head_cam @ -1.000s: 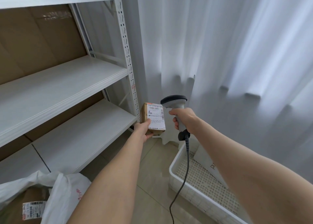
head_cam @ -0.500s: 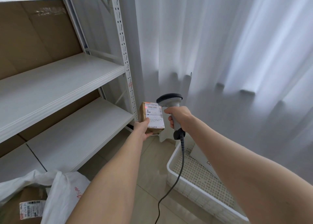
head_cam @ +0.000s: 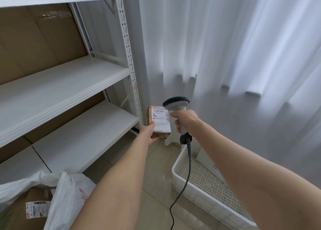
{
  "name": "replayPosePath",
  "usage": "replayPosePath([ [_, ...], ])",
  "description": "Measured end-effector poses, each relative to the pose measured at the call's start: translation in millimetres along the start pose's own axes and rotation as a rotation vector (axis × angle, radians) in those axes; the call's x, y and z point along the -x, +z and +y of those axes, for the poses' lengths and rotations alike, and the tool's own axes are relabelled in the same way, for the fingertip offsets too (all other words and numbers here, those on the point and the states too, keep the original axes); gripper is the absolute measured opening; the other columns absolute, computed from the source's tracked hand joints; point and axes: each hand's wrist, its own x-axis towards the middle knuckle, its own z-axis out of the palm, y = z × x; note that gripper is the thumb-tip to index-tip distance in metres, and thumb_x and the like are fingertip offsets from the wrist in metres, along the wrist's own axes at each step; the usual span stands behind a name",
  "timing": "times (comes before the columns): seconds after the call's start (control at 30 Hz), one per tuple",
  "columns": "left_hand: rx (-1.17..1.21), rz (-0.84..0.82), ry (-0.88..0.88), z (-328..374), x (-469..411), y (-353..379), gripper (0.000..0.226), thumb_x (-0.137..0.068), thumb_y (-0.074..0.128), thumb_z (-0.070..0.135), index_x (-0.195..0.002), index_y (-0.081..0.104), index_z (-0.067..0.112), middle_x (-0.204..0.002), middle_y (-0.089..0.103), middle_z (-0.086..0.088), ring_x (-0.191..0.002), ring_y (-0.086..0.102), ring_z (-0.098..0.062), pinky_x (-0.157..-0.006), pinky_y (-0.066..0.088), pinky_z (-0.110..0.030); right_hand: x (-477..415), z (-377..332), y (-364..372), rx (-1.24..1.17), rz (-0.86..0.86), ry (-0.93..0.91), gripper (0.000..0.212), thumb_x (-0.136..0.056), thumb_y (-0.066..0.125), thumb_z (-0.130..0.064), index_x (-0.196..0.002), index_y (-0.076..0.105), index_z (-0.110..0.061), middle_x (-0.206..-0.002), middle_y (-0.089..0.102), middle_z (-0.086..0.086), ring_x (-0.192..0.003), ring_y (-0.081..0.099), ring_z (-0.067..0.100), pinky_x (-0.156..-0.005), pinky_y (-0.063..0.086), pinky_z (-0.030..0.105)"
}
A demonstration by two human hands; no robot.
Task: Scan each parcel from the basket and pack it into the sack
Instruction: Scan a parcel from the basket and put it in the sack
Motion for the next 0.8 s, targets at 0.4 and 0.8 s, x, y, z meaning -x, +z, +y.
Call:
replayPosePath([
  [0.4,0.001,0.133,0.063,-8,68,-24,0.046,-0.082,0.073,0.028,-0.121,0.055,0.012,-0.111,0.067,-0.010,-0.092,0.065,-0.024,-0.085,0.056,-0.043,0,26,0,-0.155,-0.288,-0.044,0.040,-0.087,0.070,-0.031,-0.118,0.057,-0.008,-0.081,0.063,0.007,-0.063,0.059,0.019,-0.062,0.051,0.031],
  [0.8,0.193,0.693,0.264,2,178,-245,0.056,-0.080,0.073,0.042,-0.125,0.051,0.016,-0.120,0.064,-0.006,-0.100,0.063,-0.019,-0.081,0.055,-0.030,59,83,169,-0.110,-0.486,0.110,0.028,-0.084,0.075,-0.016,-0.106,0.059,-0.008,-0.079,0.063,0.007,-0.058,0.054,0.014,-0.056,0.050,0.028],
])
